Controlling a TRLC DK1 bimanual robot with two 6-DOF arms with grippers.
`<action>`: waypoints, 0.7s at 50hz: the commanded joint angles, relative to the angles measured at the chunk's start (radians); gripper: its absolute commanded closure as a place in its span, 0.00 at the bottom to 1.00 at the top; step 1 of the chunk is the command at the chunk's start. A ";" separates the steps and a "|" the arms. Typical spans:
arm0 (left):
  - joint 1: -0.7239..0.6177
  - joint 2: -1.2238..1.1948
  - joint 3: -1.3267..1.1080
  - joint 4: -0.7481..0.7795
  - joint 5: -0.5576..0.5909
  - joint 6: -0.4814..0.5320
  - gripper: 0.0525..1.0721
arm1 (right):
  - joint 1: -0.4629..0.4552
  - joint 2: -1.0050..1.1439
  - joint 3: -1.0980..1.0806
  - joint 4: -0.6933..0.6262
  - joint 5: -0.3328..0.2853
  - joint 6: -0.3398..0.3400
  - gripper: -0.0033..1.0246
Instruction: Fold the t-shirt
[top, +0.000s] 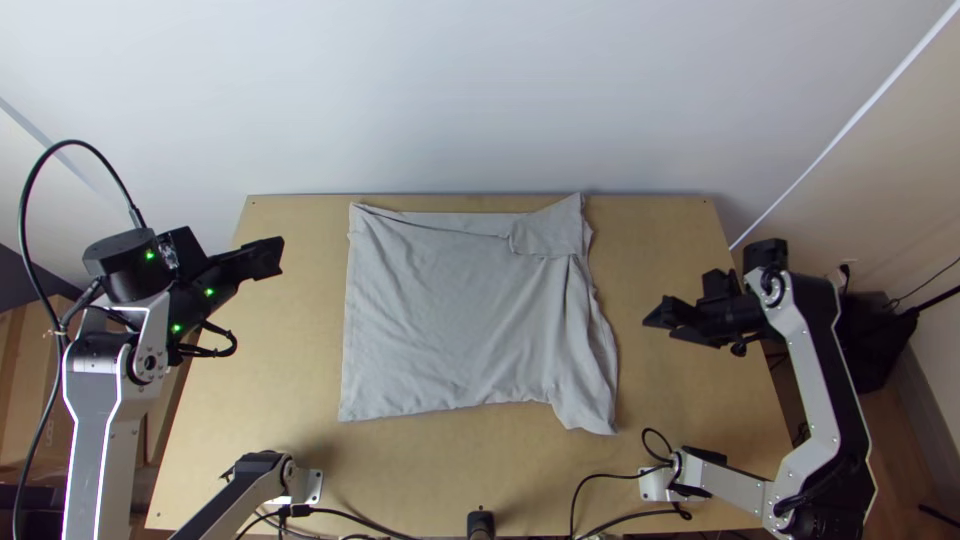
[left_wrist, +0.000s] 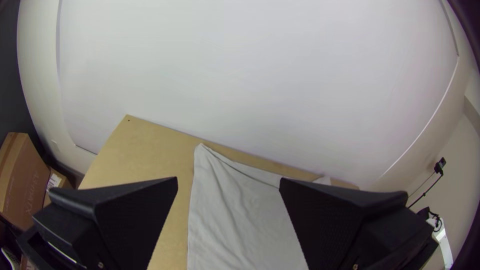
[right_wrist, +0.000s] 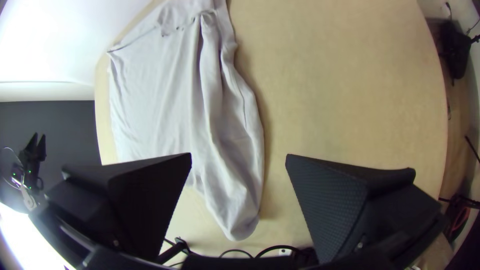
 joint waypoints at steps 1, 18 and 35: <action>-0.002 -0.026 -0.030 -0.005 0.006 0.013 0.04 | 0.022 0.013 -0.087 0.003 -0.004 -0.040 0.16; -0.003 -0.032 -0.056 -0.008 0.006 0.013 0.04 | 0.073 0.052 -0.296 0.178 0.002 -0.031 0.16; -0.002 -0.029 -0.077 -0.002 0.006 0.013 0.04 | 0.148 0.132 -0.368 0.410 0.002 0.044 0.38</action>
